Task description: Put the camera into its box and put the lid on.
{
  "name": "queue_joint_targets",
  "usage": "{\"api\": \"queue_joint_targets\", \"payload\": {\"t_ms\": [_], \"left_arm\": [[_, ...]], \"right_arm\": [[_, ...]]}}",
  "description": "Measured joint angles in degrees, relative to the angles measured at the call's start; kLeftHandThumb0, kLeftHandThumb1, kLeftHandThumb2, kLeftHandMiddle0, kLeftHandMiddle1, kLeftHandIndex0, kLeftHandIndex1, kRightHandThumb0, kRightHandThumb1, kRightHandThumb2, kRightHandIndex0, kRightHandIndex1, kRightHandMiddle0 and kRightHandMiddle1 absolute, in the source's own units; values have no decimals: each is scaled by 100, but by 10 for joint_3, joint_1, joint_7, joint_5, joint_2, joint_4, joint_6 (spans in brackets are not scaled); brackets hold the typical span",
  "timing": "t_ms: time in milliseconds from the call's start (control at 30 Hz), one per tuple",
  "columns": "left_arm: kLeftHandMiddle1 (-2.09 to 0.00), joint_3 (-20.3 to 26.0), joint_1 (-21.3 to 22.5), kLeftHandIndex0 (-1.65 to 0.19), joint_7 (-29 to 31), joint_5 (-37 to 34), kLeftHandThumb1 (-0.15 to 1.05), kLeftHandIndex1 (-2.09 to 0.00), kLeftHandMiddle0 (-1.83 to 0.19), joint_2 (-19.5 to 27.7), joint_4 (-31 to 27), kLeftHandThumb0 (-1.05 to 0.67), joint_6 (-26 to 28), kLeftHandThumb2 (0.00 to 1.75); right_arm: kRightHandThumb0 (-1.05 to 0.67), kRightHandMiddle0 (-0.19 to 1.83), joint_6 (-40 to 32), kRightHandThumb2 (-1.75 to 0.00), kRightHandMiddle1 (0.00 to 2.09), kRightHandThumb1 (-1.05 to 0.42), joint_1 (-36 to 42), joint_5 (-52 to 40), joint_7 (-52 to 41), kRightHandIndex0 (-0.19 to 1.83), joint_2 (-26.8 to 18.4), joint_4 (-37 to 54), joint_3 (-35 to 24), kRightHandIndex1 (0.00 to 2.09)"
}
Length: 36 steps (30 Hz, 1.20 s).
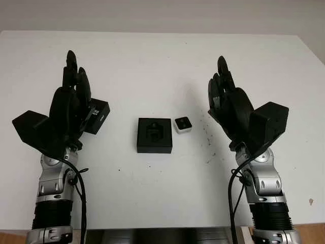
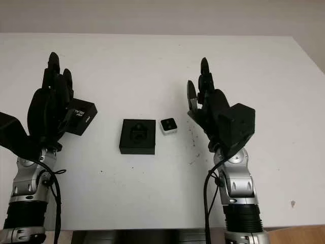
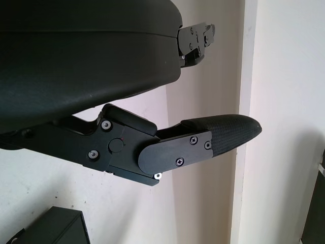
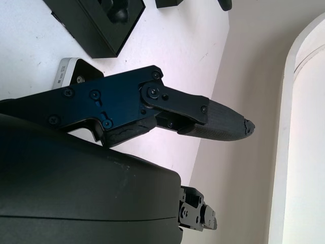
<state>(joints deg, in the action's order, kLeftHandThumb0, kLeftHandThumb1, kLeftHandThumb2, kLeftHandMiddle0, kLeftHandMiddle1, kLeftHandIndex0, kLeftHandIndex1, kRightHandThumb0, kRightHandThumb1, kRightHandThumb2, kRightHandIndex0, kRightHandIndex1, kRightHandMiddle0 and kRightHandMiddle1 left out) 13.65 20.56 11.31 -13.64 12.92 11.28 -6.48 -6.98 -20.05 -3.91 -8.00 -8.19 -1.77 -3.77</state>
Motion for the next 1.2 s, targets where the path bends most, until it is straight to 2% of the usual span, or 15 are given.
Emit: {"api": "queue_joint_targets", "payload": {"t_ms": [300, 433, 500, 567, 667, 767, 867, 1067, 1200], "left_arm": [[0, 0, 0, 19, 0, -4, 105, 0, 19, 0, -5, -75, 2, 63], [0, 0, -1, 19, 0, -9, 105, 0, 19, -2, -10, -75, 6, 62], [0, 0, -1, 19, 0, -9, 105, 0, 19, -2, -16, -75, 6, 62], [0, 0, -2, 19, 0, -9, 105, 0, 19, -2, -19, -76, 6, 63], [0, -1, -6, 19, -1, -9, 105, 0, 19, -3, -26, -75, 6, 63], [0, -3, -8, 19, -2, -8, 105, 0, 19, -3, -30, -75, 7, 65], [0, -8, -11, 19, -1, -8, 105, 0, 19, -7, -35, -75, 7, 65], [0, -10, -23, 19, -6, -8, 105, 0, 19, -14, -54, -74, 14, 65], [0, -10, -29, 19, -6, -8, 105, 0, 19, -15, -60, -73, 18, 66]], "right_arm": [[-74, -19, -15, -64, 0, -105, 1, -5, -1, -19, 0, 5, 1, 0], [-74, -16, -24, -45, 2, -105, 2, -9, 0, -18, 0, 10, 1, 1], [-70, -5, -25, -21, 7, -105, 2, 10, 6, -7, -8, 18, 1, 6], [-63, 7, -23, -8, 13, -96, -2, 20, -1, 6, -30, 19, -1, 13], [-58, 21, -21, -3, 21, -88, -19, 69, -25, 25, -92, 19, 5, 22], [-56, 27, -14, -2, 27, -81, -67, 136, -56, 33, -169, 14, 23, 26], [-58, 26, 6, -4, 28, -80, -111, 187, -87, 35, -218, -1, 49, 26], [-60, 28, 18, -5, 26, -80, -142, 274, -152, 36, -277, -29, 112, 25], [-55, 30, 48, -4, 23, -77, -151, 286, -177, 39, -287, -66, 130, 27]]}}
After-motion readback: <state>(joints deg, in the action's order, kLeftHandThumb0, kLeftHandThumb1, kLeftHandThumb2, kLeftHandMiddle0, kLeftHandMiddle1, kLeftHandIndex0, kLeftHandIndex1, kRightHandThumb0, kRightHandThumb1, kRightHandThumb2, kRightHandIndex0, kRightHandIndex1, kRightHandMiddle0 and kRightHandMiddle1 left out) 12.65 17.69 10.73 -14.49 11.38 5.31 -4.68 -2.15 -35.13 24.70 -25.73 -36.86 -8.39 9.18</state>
